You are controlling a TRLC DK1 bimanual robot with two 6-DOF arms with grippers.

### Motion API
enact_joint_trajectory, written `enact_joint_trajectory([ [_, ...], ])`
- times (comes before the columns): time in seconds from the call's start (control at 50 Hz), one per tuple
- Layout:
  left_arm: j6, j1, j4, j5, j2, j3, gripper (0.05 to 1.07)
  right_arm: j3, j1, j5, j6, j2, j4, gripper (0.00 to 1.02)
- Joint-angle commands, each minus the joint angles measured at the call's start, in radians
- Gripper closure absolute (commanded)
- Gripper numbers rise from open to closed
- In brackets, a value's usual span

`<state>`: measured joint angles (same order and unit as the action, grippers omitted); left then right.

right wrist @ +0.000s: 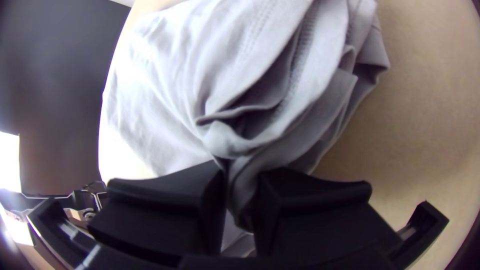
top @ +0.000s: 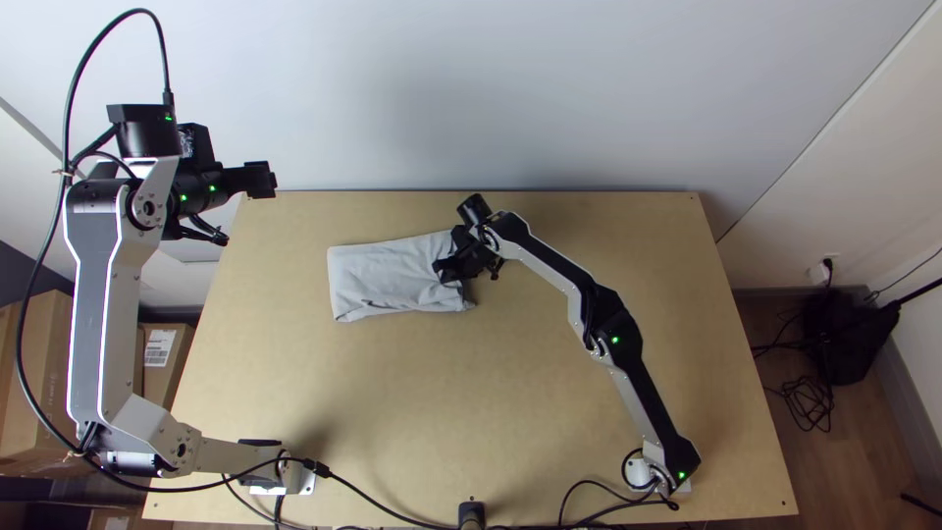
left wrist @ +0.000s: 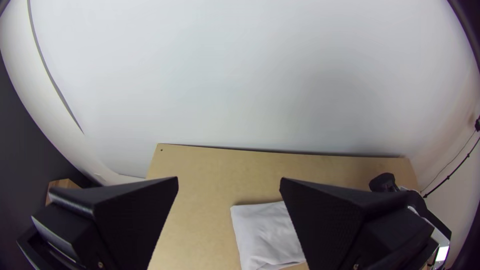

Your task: Fold the t-shirt

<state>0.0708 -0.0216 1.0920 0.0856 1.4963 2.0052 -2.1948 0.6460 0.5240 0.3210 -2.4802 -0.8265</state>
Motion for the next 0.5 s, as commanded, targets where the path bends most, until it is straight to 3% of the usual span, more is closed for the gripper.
enact_joint_trajectory([
  [0.0,-0.019,-0.005,0.012,-0.01,-0.034,0.007,0.09,0.145,-0.083,0.005,-0.03,0.081,0.017,1.0],
  [0.2,-0.022,-0.012,0.012,-0.01,-0.041,0.004,0.1,0.386,-0.282,0.005,-0.054,0.244,0.13,1.0],
  [0.48,-0.02,-0.012,0.008,-0.032,-0.044,-0.002,0.1,0.494,-0.668,0.002,-0.069,0.342,0.167,1.0],
])
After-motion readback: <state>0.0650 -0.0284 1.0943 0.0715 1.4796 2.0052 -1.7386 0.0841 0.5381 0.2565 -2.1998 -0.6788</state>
